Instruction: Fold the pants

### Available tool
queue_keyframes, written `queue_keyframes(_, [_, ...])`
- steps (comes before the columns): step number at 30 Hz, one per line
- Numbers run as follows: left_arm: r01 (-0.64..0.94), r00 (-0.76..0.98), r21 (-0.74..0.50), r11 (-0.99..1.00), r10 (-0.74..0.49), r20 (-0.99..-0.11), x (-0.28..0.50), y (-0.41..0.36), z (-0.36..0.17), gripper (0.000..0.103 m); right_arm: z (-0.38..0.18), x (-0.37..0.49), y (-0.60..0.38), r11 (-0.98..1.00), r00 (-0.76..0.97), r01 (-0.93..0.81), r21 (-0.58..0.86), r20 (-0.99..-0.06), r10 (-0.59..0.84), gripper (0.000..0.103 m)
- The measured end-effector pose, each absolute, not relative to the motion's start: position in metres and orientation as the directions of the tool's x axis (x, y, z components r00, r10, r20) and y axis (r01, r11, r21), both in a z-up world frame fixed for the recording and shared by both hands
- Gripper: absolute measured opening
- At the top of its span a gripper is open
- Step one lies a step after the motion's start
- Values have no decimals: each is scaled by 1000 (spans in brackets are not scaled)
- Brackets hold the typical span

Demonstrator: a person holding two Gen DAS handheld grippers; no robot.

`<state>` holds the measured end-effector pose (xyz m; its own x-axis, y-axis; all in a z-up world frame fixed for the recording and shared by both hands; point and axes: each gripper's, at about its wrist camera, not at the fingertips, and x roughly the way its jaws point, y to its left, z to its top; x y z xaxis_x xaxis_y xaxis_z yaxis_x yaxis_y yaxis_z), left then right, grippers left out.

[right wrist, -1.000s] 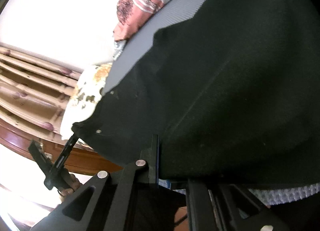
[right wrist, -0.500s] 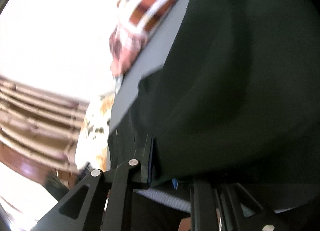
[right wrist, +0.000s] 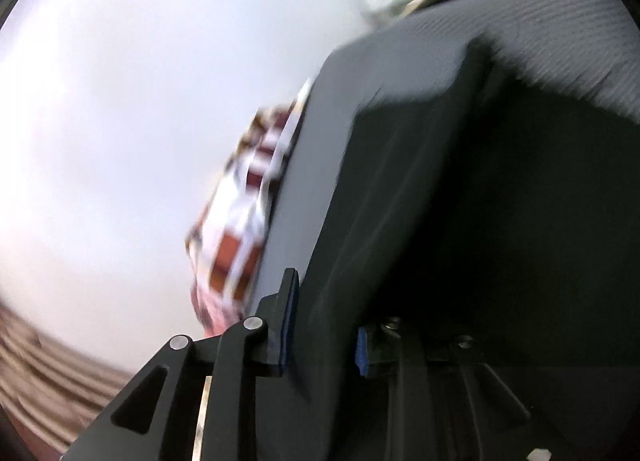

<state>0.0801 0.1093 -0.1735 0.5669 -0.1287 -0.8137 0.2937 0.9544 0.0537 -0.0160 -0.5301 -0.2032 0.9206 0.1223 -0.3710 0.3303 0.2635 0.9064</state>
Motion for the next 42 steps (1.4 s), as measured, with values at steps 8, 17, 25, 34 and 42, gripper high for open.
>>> queue_keyframes(8, [305,566,77,949,-116,-816,79,109,-176,94,-154,-18,-526,426,912,286,858,-380,154,6])
queue_keyframes(17, [309,560,78,948,-115,-820,80,108,-176,94,-124,-65,-515,545,903,282,790,-410,127,5])
queue_keyframes(25, [322,556,89,943,-112,-824,80,105,-177,96,-216,-103,-531,237,837,475,848,-518,176,5])
queue_keyframes(34, [331,556,80,940,-125,-821,80,108,-178,97,-215,-112,-529,248,803,527,813,-572,168,3])
queue_keyframes(42, [277,570,-59,959,-214,-794,75,146,-146,97,-215,-107,-526,262,801,528,808,-576,164,4])
